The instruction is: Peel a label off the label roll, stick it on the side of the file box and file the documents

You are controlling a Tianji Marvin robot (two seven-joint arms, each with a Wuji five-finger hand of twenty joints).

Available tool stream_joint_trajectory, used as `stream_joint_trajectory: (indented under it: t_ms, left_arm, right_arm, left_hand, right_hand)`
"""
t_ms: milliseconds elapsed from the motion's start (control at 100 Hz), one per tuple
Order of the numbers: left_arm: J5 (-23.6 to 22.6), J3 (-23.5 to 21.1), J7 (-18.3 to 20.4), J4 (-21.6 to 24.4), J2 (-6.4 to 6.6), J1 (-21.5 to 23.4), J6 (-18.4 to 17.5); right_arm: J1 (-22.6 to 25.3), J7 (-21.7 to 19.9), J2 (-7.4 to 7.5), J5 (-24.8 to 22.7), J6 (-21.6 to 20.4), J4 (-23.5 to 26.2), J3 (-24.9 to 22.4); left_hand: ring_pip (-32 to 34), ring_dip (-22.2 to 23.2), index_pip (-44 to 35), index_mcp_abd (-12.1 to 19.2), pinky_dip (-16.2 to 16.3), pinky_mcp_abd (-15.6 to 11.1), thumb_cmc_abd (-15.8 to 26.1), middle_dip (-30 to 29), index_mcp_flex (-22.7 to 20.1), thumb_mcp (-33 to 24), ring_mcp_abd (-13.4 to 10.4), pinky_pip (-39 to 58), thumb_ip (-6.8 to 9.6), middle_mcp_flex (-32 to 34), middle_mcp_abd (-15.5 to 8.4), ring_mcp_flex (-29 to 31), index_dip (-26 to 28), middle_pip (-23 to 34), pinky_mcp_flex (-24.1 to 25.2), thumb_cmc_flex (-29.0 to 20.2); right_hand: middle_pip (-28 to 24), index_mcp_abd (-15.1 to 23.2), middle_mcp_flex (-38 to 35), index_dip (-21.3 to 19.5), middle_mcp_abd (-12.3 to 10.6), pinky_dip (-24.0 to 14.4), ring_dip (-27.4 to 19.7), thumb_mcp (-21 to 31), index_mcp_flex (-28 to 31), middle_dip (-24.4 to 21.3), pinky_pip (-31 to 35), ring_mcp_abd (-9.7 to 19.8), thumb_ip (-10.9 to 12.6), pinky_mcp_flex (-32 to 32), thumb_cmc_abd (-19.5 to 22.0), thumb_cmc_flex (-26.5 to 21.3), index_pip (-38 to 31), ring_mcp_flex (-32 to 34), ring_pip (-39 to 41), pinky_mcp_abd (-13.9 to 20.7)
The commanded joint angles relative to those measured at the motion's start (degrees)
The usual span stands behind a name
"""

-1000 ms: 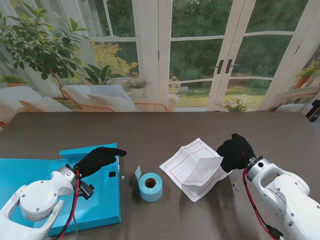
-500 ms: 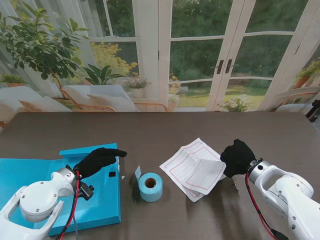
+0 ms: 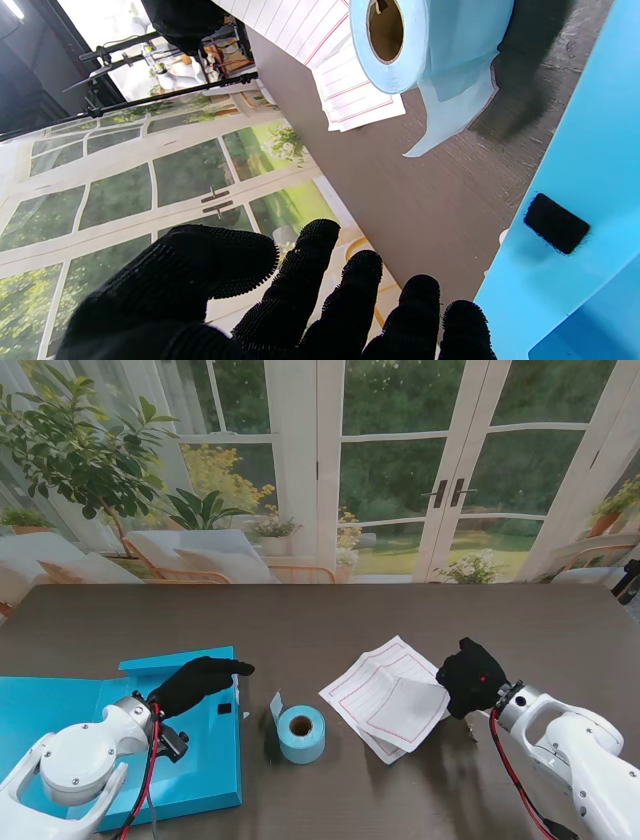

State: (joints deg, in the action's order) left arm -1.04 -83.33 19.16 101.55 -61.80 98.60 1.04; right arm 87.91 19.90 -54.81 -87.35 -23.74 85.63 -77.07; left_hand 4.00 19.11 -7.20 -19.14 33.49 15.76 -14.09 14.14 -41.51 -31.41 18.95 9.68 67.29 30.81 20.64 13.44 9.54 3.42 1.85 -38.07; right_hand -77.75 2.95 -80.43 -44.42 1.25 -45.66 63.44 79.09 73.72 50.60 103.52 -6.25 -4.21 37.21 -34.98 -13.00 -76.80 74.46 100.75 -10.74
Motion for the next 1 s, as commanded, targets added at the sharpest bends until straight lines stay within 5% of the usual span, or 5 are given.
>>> stream_joint_trajectory:
  t_ms: [0,380,990]
  left_arm:
    - [0.3,0.1,1.0,0.1,-0.18,0.0,0.1]
    - [0.1,0.1,1.1,-0.1,-0.16,-0.3,0.2]
    - [0.7,1.9,1.4,-1.9,-0.23,-2.9,0.5]
  right_arm:
    - [-0.1,0.9,0.49,-1.1,0.0,-0.6,0.3]
    - [-2.6,16.3,1.21,-3.1,5.8,-5.7,3.2]
    - [-3.6,22.0,-0.34,0.4,9.3,-5.8,3.6]
  left_hand:
    - [-0.6,0.0,0.7,0.2,0.5,-2.6,2.5,-0.1,0.4,1.0,-0.2,-1.2,-3.14,-1.9,-0.1,-1.3,0.3,-0.6,1.1,1.2]
    - [-0.6,0.1,0.7,0.0,0.5,-2.5,2.5,-0.1,0.2,1.0,-0.1,-1.2,-3.15,-1.9,-0.2,-1.3,0.4,-0.6,1.1,1.2]
    - [-0.5,0.1,0.7,-0.2,0.6,-2.5,2.7,0.0,0.2,0.9,0.0,-1.1,-3.1,-1.6,0.3,-1.1,0.4,-0.5,1.0,1.1]
  right_hand:
    - [-6.0,-12.0,-2.8,-1.4,5.5,-3.4,1.8,6.0,4.5,-0.3,16.4,0.3,0.5,31.5,-2.5,-1.8,-6.2,0.2,5.3,4.0]
    - [-6.1,-11.6,-2.8,-1.4,4.1,-4.8,3.1,6.2,4.5,-0.8,16.5,3.3,0.2,31.8,-2.1,-1.4,-6.8,0.4,5.0,5.5]
    - [-5.3,-10.6,-2.8,-1.2,3.3,-4.0,2.4,5.6,4.4,-1.2,16.4,4.5,0.4,31.6,-0.3,-0.6,-6.2,0.5,4.6,5.6]
